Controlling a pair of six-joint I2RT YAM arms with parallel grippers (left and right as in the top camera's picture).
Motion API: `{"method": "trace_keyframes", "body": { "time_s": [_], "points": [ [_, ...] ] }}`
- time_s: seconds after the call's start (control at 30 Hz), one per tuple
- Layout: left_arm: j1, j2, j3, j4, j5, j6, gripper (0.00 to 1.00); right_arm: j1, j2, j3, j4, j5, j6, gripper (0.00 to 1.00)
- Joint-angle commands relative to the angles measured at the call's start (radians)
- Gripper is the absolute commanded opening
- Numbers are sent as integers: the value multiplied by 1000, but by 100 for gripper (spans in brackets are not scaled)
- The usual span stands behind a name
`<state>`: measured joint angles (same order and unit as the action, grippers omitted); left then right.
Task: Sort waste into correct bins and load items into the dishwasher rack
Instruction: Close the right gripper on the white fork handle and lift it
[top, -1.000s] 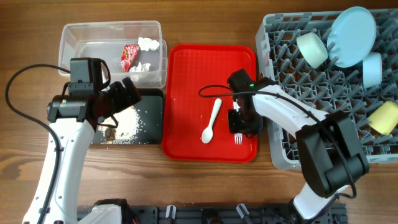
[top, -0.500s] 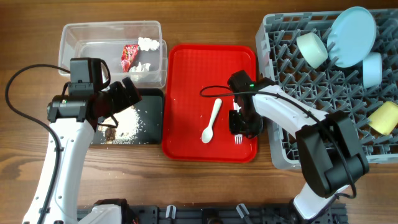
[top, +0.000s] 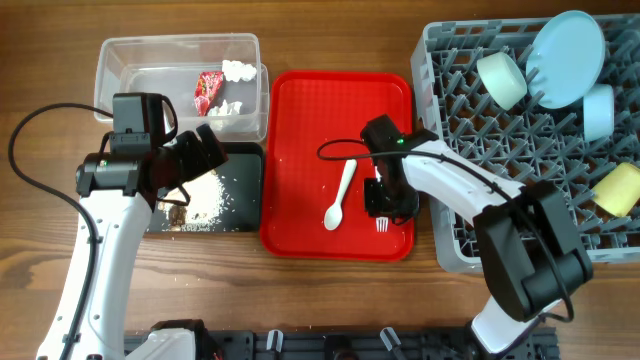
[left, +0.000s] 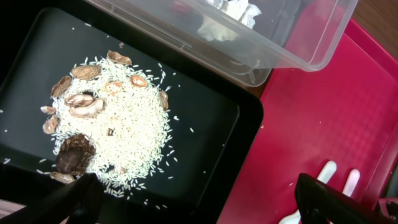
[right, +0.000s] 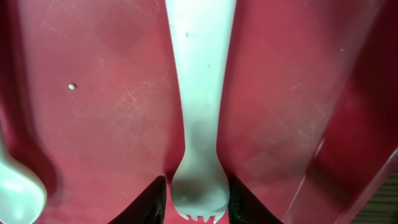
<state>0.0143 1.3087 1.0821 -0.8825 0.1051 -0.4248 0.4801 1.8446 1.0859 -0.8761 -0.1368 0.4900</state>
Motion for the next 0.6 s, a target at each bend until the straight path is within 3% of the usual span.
{"method": "trace_keyframes", "body": {
  "time_s": [0.0,0.4,0.57],
  "points": [
    [5,-10,11,3,2,-3,100,8,9,-34,8,40,37,33],
    [5,-10,11,3,2,-3,100,8,8,-31,26,58,75,18],
    [5,-10,11,2,2,-3,100,-1,-40,27,-12,59,-6,13]
  ]
}}
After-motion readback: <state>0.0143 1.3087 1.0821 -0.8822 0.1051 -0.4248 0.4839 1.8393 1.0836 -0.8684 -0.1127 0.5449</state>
